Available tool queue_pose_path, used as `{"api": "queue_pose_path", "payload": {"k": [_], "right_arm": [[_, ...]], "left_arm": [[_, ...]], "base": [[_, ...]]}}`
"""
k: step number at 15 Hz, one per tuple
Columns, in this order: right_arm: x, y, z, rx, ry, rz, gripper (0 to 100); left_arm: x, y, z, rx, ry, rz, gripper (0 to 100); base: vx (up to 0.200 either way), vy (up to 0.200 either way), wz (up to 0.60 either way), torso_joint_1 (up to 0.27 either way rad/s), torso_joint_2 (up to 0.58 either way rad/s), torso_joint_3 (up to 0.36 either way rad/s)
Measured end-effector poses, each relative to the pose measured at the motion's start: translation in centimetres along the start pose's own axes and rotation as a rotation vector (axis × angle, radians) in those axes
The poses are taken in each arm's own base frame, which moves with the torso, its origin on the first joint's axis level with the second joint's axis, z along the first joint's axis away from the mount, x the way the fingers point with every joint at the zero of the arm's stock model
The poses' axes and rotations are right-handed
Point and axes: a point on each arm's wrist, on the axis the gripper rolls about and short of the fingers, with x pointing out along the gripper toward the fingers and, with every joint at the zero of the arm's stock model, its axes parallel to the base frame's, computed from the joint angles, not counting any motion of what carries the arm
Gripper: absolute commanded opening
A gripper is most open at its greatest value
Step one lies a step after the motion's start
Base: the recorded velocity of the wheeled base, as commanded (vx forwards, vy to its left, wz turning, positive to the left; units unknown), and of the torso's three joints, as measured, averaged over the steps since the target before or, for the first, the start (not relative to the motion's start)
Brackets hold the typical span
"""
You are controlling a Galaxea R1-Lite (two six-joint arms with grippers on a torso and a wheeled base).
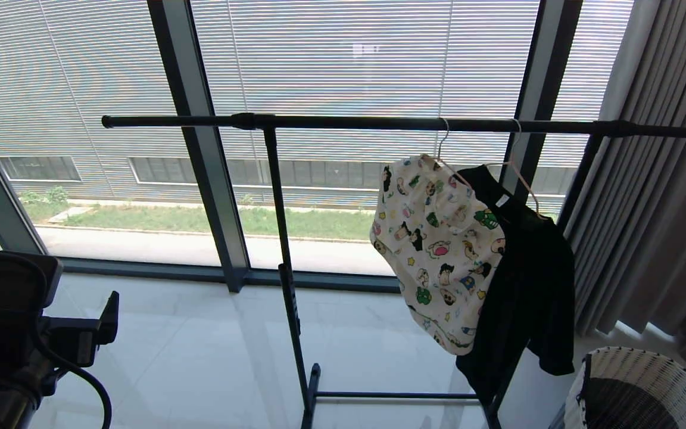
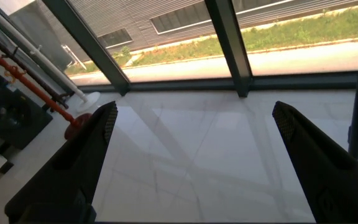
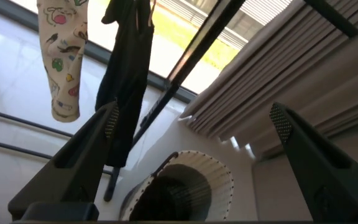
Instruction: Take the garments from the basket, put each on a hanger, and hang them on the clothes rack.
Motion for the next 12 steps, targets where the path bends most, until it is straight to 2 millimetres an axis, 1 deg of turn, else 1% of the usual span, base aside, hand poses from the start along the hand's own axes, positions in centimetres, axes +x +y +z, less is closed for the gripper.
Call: {"api": "queue_pose_path", "payload": {"k": [7,12], "right_arm": [[-0.25,-0.05,0.01,-0.011,-0.006,-0.007,100],[-0.66,0.26,-0.76,-0.015,-0.004,-0.007,100]], "left_arm": [[-0.03,0.02,0.00,-0.001,-0.002,-0.001,100],[-0.11,0.07,-0.02,-0.004,-0.003,0.000,100]], "base": [[-0.200,0.000,0.00,-0.001,0.00,0.004],[0.000,0.000,0.00,0.000,0.00,0.000]]}}
